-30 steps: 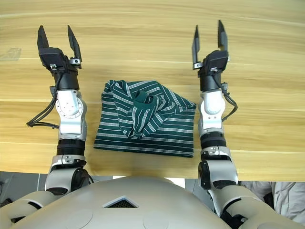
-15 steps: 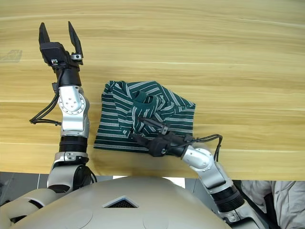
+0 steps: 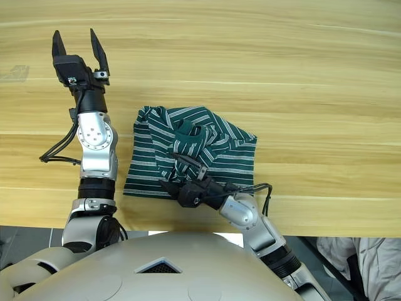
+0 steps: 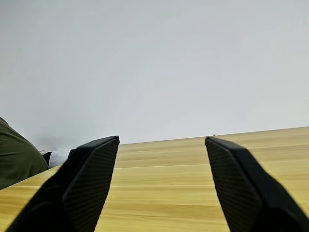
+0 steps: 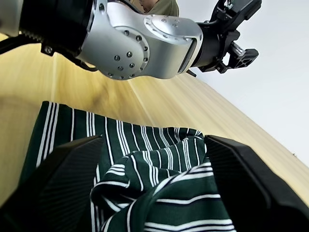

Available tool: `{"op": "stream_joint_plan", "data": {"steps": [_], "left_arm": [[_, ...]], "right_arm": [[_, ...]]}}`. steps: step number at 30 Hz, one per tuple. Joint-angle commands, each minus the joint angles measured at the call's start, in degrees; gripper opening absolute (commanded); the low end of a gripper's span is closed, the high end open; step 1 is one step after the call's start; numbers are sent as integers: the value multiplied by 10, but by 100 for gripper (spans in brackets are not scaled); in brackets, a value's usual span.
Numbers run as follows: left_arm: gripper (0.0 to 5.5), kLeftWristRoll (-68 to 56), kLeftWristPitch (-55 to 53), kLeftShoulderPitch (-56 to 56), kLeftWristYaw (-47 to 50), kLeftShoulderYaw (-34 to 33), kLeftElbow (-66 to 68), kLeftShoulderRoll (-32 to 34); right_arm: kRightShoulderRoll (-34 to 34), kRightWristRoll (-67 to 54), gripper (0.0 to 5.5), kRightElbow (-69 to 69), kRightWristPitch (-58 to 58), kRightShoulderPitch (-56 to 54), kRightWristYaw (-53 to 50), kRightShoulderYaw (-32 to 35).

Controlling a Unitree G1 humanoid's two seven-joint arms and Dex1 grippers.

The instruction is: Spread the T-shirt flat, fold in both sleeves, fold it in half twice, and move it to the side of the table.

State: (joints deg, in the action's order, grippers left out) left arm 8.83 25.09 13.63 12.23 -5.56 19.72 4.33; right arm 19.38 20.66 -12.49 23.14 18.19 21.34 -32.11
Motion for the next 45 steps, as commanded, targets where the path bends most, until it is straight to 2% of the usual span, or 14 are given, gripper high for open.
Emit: {"op": "stream_joint_plan", "data": {"steps": [1,7,15,27,32,35,40,45], "left_arm": [[333,0,-2,-8,5,-4,-8,5],[333,0,-5,-9,6,-8,-10,7],[333,-1,-6,-11,8,-14,-11,10],[333,-1,-4,-9,7,-13,-1,14],[333,-1,-1,-7,8,-13,6,16],[333,0,2,-5,10,-14,12,17],[333,2,5,-2,12,-11,21,16],[333,5,2,2,2,0,31,16]], "right_arm": [[0,2,389,22,15,2,-22,10],[-33,-10,389,55,-23,4,-52,25],[-60,-93,389,46,-130,15,-24,43],[-55,-96,176,34,-154,9,-8,31],[-53,-88,61,40,-150,-5,-3,22],[-51,-104,13,35,-150,-22,13,27],[-44,-200,1,-5,-168,-53,76,57],[-35,-237,1,-21,-185,-81,112,71]]}}
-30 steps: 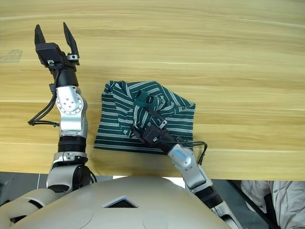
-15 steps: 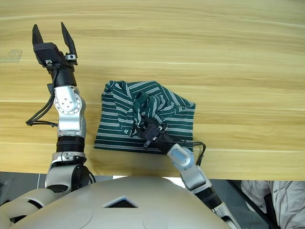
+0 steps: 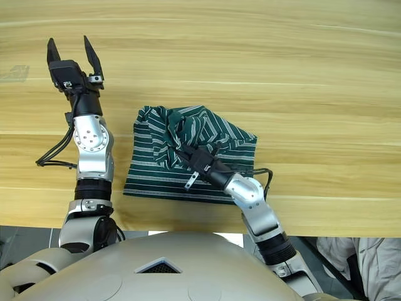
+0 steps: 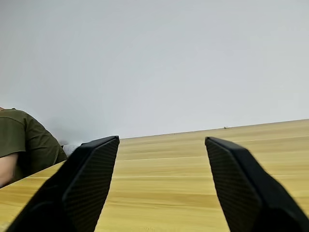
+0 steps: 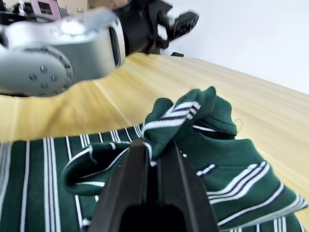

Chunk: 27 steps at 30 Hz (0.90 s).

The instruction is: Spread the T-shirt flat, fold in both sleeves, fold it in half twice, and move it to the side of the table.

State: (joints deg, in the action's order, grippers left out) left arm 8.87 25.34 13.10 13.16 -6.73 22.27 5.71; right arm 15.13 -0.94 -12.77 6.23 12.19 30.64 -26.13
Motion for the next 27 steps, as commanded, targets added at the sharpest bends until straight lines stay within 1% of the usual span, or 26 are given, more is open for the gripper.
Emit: {"op": "stream_joint_plan", "data": {"steps": [1,3,4,7,9,11,13,15,17,19,23,27], "left_arm": [[333,1,-11,3,-22,20,2,-1],[333,-14,-40,-19,-72,52,-35,-10],[333,-20,-61,-40,-109,78,-73,-9],[333,-53,-124,-124,-213,133,-216,22],[333,-63,-140,-207,-285,152,-308,79],[333,-68,-133,-273,-342,160,-371,135],[333,-118,-117,-332,-406,162,-431,183],[333,-170,-113,-374,-449,152,-475,214],[333,-187,-116,-391,-460,143,-502,225],[333,-165,-118,-397,-453,144,-519,226],[333,-107,-126,-385,-420,160,-544,205],[333,-51,-130,-362,-389,178,-542,182]], "right_arm": [[9,-28,1,-21,-19,-28,24,16],[13,-36,1,-24,-21,-43,30,28],[16,-38,1,-25,-22,-53,30,38],[25,-52,1,-44,-29,-71,36,64],[26,-78,1,-68,-46,-79,40,81],[26,-93,1,-85,-59,-83,39,90],[25,-91,1,-92,-65,-85,33,91],[23,-85,1,-96,-67,-85,29,88],[21,-81,1,-95,-67,-86,25,85],[19,-78,1,-94,-68,-87,22,84],[17,-72,1,-88,-62,-86,17,82],[15,-65,1,-82,-58,-85,14,79]]}}
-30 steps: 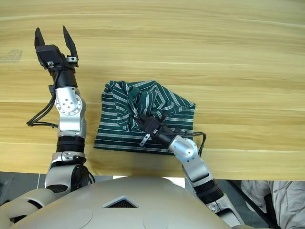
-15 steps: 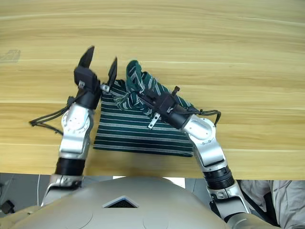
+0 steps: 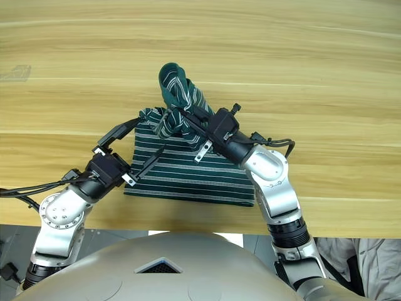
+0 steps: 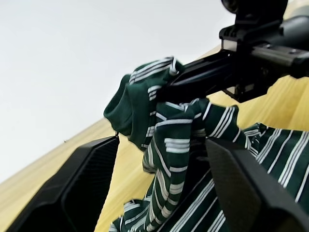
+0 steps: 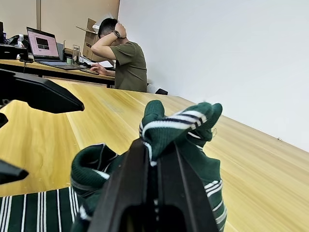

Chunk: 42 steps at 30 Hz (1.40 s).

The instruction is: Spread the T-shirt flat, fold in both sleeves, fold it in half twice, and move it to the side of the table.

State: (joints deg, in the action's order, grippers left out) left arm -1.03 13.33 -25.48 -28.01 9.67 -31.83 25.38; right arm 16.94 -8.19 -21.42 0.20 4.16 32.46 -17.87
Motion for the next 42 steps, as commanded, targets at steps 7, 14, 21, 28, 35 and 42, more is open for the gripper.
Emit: {"op": "stream_joint_plan", "data": {"steps": [7,14,21,28,35,42], "left_arm": [[333,118,-3,61,40,43,48,-25],[224,158,9,65,41,63,65,-12],[109,171,14,64,51,62,69,-10],[3,184,18,71,73,55,90,-15],[0,194,21,76,89,50,102,-15],[0,197,26,79,95,47,110,-13]], "right_arm": [[-11,10,1,8,3,-9,-3,-12],[-13,12,0,10,6,-7,-5,-18],[-12,13,0,11,7,-4,-8,-17],[-11,10,0,14,9,-3,-5,-18],[-14,-6,70,10,4,-2,-1,-14],[-17,0,92,16,8,-3,-7,-16]]}}
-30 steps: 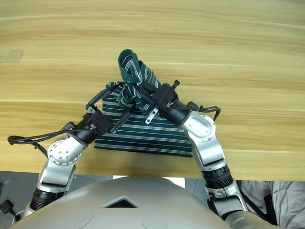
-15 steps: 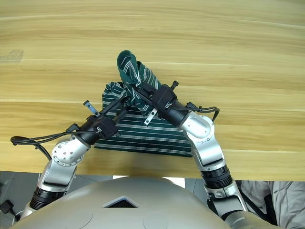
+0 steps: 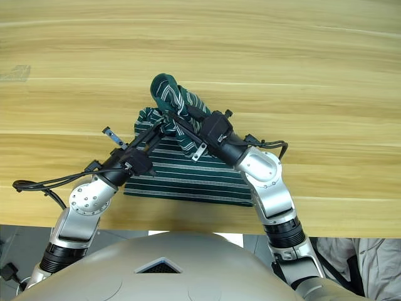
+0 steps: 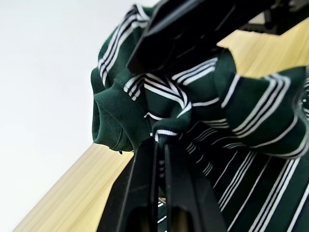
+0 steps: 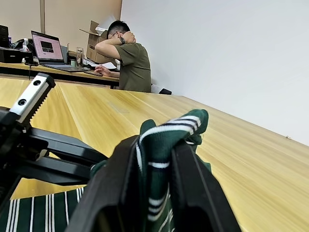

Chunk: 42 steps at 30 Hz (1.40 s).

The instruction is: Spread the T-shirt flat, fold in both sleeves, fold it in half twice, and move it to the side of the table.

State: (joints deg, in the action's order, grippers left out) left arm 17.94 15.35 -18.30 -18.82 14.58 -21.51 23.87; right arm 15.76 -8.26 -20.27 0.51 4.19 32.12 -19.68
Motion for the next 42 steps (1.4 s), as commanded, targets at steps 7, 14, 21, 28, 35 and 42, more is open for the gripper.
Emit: {"op": "stream_joint_plan", "data": {"steps": [7,14,21,28,35,42], "left_arm": [[0,25,7,18,17,-18,25,9],[0,46,-20,48,74,-125,114,45],[0,55,-7,40,82,-109,123,37],[0,-56,25,15,39,-117,64,33],[0,-203,29,-42,-36,-161,-6,55],[0,-159,41,-70,-48,-192,33,77]], "right_arm": [[-9,6,92,21,5,-7,-3,2],[-11,7,92,40,10,-11,-2,4],[-7,21,92,50,21,-7,-4,2],[5,30,48,62,21,-3,3,6],[59,34,2,79,17,29,33,17],[124,1,2,61,30,45,83,68]]}}
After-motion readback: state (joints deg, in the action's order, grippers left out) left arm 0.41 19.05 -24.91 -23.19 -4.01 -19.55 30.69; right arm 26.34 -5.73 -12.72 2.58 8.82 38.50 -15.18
